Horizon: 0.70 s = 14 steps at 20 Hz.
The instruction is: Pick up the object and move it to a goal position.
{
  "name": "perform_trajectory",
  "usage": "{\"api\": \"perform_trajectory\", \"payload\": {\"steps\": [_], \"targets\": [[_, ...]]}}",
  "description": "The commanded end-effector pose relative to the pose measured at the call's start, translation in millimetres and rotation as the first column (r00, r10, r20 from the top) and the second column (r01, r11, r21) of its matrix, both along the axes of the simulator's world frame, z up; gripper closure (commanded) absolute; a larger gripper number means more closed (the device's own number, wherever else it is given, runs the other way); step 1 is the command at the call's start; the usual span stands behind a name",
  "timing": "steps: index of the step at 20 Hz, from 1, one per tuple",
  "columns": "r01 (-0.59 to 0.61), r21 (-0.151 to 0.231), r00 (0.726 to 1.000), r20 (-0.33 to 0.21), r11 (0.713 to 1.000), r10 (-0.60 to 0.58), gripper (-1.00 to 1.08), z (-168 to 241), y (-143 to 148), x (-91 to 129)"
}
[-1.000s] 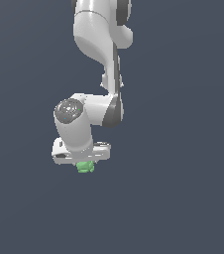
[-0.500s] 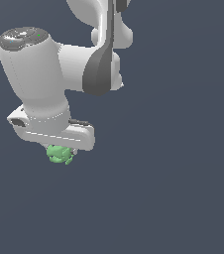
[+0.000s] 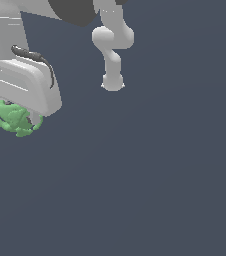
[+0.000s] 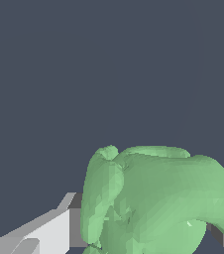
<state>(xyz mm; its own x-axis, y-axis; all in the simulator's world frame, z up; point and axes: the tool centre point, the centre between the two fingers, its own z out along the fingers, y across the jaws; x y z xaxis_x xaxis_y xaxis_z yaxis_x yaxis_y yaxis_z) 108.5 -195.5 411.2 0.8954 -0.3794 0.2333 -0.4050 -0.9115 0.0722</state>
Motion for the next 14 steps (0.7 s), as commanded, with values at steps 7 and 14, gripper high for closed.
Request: {"api": "perform_trajectory", "payload": {"steps": [7,14], "targets": [[0.121,-0.017,0.992,0.04,0.993,-0.12,1.08,68,-16,-9],[0.154,-0.022,0.987,0.052,0.988,-0.153,1.08,88,-21,-12]]}}
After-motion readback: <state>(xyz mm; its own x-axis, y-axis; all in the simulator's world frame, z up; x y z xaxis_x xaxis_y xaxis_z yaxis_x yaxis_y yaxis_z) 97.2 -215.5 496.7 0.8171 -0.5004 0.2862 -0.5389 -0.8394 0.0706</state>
